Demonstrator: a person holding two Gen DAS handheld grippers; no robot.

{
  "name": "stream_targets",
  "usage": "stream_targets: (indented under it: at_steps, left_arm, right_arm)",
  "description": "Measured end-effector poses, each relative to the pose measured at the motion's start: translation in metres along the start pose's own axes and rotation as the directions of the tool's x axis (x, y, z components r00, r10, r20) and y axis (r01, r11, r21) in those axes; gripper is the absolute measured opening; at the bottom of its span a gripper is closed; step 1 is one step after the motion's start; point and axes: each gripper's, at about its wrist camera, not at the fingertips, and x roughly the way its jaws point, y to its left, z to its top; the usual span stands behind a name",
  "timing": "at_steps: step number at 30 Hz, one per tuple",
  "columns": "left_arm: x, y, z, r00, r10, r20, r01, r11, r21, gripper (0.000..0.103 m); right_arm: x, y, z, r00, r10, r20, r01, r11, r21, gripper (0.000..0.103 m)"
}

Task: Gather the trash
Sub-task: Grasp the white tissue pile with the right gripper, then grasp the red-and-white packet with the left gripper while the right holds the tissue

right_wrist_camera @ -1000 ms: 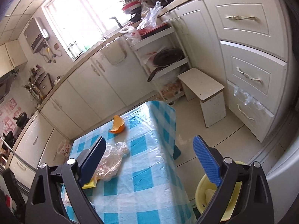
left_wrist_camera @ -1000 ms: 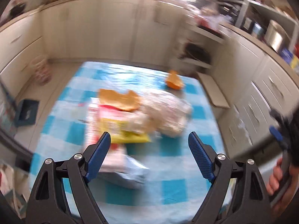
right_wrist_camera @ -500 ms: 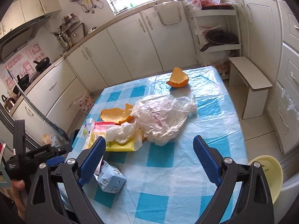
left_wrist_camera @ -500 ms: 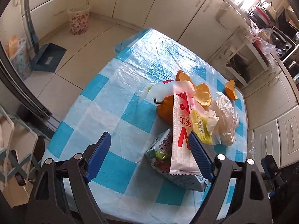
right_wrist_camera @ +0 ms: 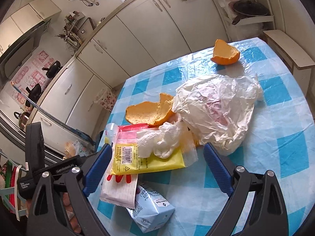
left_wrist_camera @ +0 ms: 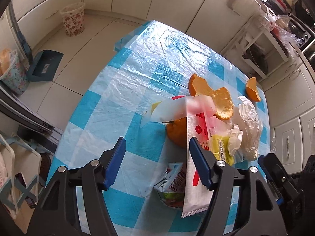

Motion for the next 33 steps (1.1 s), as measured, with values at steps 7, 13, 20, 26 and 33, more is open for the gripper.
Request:
stream_targets:
  at_steps: [7,13,20,26,33]
  left_arm:
    - [0.011,-0.005,0.006,0.999,-0.020,-0.036,0.020,1.000,-0.005,0.063]
    - [0.012,0.015,0.004,0.999,0.018,-0.029,-0.021,0.996,-0.088,0.063]
    - [0.025,0.007,0.004,0.997,-0.031,-0.065,0.026,0.997,-0.070,0.063]
    - [0.030,0.007,0.005,0.998,-0.013,-0.063,0.007,0.996,-0.093,0.063]
    - [0.039,0.004,0.002,0.994,-0.045,-0.101,0.036,0.995,-0.092,0.051]
  right_arm:
    - [0.026,-0.006,0.005,0.999,0.009,-0.037,-0.008,0.999,0.033,0.086]
    - [0.040,-0.001,0.002,0.998,-0.002,-0.066,0.004,1.000,0.024,0.079]
    - [0.041,-0.012,-0.001,0.996,-0.015,-0.087,0.018,0.999,0.031,0.037]
    - [0.035,-0.023,-0.001,0.995,0.004,-0.098,0.001,0.998,0.056,0.015]
    - [0.032,-0.018,-0.001,0.995,0.016,-0.097,-0.012,0.999,0.036,0.014]
